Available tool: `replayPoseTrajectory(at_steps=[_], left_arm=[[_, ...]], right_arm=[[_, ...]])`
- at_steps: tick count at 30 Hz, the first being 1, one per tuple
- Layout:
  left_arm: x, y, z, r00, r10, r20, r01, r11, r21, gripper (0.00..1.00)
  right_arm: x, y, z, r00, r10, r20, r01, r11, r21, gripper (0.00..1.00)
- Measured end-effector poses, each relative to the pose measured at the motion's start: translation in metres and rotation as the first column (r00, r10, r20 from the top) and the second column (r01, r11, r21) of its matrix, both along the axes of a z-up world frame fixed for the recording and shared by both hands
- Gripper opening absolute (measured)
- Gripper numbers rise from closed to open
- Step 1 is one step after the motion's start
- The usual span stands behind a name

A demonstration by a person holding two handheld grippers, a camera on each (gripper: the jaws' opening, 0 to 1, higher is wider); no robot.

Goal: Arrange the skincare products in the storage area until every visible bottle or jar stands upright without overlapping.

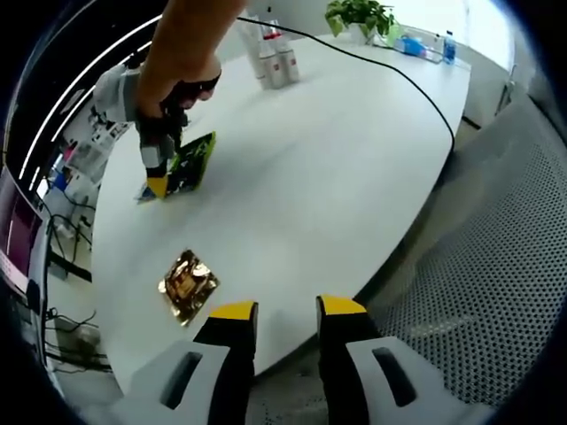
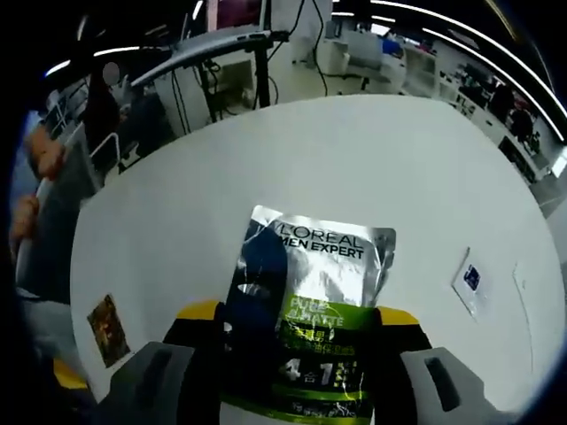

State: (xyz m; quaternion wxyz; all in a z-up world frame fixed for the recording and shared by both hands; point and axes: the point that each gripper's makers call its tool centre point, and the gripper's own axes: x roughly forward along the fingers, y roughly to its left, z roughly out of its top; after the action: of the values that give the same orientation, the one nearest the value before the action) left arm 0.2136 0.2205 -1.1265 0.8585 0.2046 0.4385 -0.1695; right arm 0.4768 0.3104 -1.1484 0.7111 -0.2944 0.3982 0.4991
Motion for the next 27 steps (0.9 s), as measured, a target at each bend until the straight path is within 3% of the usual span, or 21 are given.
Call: replayPoseTrajectory(at_steps=[6,8,9,13,16,23,25,27], left_arm=[[-0.001,0.002,-0.001,1.0,0.004,-0.003,-0.004,1.0,0.004,0.22],[0.0,0.002,0.0,1.0,0.007,-0.002,-0.007,1.0,0.004,0.22],[0.0,0.003,0.0,1.0,0.007,-0.002,-0.007,1.0,0.004,0.22],[-0.001,0.003,-0.002,1.0,0.007,-0.011,-0.007,1.0,0.01,0.22],[-0.001,0.004,-0.002,1.0,0.009,-0.013,-0.009,1.0,0.011,0.22],[-0.002,0.005,-0.004,1.0,0.015,-0.023,-0.015,1.0,0.012,0.22],[-0.001,0.005,-0.003,1.0,0.015,-0.02,-0.015,1.0,0.011,0.23],[-0.001,0.004,-0.003,1.0,0.014,-0.016,-0.014,1.0,0.008,0.23]], right_arm=[[-0.001,0.001,-0.001,1.0,0.025,0.008,-0.025,0.999,0.026,0.6],[-0.003,-0.002,0.002,0.999,0.045,0.011,-0.045,0.998,0.034,0.39],[-0.004,-0.003,0.001,0.999,0.052,0.012,-0.053,0.998,0.033,0.33],[-0.005,-0.006,0.002,0.999,0.046,-0.005,-0.045,0.996,0.075,0.27],[-0.009,-0.008,0.006,0.999,0.033,-0.033,-0.028,0.991,0.134,0.13],[-0.035,-0.045,0.01,0.994,0.03,-0.108,-0.009,0.981,0.196,0.04],[-0.047,-0.061,0.013,0.994,0.044,-0.096,-0.022,0.975,0.22,0.03],[-0.069,-0.075,0.02,0.992,0.045,-0.121,-0.012,0.965,0.263,0.03]])
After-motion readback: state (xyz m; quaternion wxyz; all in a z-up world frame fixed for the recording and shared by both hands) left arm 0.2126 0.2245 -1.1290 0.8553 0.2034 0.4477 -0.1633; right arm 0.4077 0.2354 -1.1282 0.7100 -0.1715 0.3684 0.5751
